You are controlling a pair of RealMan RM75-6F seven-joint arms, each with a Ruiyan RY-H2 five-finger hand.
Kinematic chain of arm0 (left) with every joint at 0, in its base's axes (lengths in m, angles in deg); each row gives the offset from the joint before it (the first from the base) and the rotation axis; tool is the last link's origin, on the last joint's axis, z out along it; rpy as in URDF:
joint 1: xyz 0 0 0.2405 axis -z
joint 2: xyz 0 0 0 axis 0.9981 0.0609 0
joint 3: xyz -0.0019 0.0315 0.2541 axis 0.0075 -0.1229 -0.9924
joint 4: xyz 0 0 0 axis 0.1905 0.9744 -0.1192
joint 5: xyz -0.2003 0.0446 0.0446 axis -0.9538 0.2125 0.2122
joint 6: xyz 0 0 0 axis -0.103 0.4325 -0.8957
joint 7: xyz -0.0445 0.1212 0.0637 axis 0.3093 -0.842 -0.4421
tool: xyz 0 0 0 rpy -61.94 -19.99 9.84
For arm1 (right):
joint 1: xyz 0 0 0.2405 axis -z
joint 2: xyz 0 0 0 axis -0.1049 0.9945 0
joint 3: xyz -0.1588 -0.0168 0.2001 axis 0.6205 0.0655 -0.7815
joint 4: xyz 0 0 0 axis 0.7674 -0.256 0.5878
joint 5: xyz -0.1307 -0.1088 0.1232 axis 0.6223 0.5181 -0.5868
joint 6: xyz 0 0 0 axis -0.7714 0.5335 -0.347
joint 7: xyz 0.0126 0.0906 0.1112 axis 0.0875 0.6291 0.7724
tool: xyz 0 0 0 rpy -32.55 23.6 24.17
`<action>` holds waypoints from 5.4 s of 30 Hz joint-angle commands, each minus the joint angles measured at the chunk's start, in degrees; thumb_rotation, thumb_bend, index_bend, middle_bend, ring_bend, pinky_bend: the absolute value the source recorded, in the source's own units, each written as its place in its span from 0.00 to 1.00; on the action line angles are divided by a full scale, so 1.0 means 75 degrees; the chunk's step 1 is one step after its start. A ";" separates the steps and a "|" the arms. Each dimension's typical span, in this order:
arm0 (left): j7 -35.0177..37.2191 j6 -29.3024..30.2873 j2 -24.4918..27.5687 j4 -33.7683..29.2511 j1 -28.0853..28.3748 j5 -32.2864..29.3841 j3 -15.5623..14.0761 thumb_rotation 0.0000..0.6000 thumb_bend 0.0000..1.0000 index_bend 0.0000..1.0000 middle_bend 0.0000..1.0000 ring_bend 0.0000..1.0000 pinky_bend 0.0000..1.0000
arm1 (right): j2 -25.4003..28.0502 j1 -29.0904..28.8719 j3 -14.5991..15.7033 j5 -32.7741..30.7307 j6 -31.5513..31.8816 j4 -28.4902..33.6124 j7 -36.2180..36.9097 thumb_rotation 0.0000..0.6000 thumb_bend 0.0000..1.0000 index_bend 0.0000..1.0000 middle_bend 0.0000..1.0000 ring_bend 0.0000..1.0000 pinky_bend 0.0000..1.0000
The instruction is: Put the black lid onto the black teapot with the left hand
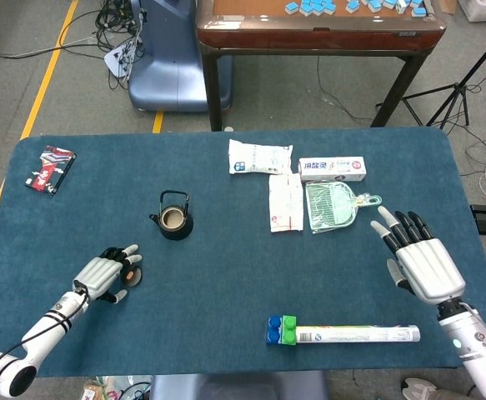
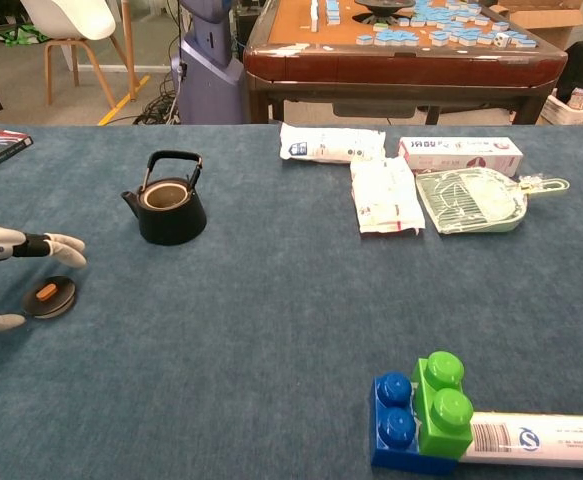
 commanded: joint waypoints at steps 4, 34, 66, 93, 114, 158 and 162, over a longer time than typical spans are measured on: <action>0.0243 0.0000 -0.0063 0.0184 -0.0035 0.0174 -0.0037 1.00 0.33 0.14 0.00 0.00 0.00 | 0.0022 0.0003 0.0005 -0.0022 -0.0001 0.0073 -0.0077 1.00 0.55 0.09 0.00 0.00 0.00; 0.1009 0.0019 -0.0273 0.0717 -0.0073 0.0639 -0.0065 1.00 0.33 0.17 0.00 0.00 0.00 | 0.0015 -0.0073 -0.0001 -0.0185 -0.0120 0.0237 -0.0288 1.00 0.55 0.09 0.00 0.00 0.00; 0.1506 -0.0088 -0.0416 0.1080 0.0025 0.0873 -0.0090 1.00 0.33 0.22 0.00 0.00 0.00 | 0.0030 -0.0101 0.0043 -0.0262 -0.0188 0.0195 -0.0260 1.00 0.55 0.09 0.00 0.00 0.00; 0.1550 0.0036 -0.0458 0.1121 -0.0006 0.0936 -0.0099 1.00 0.33 0.29 0.00 0.00 0.00 | 0.0067 -0.0080 0.0041 -0.0209 -0.0128 0.0172 -0.0163 1.00 0.55 0.09 0.00 0.00 0.00; 0.1585 0.0208 -0.0314 0.0941 -0.0109 0.0954 -0.0116 1.00 0.33 0.36 0.00 0.00 0.00 | 0.0043 -0.0049 0.0063 -0.0127 -0.0097 0.0120 -0.0068 1.00 0.55 0.09 0.00 0.00 0.00; -0.2538 0.0055 0.1601 -0.2388 0.0663 -0.1416 0.0550 1.00 0.33 0.38 0.00 0.00 0.00 | -0.0342 -0.0380 -0.0030 0.0128 -0.0514 -0.1067 0.1337 1.00 0.55 0.09 0.00 0.00 0.00; -0.3120 0.0082 0.1723 -0.2801 0.0901 -0.1897 0.0590 1.00 0.33 0.37 0.00 0.00 0.00 | -0.0386 -0.0398 -0.0027 0.0168 -0.0534 -0.1264 0.1583 1.00 0.55 0.09 0.00 0.00 0.00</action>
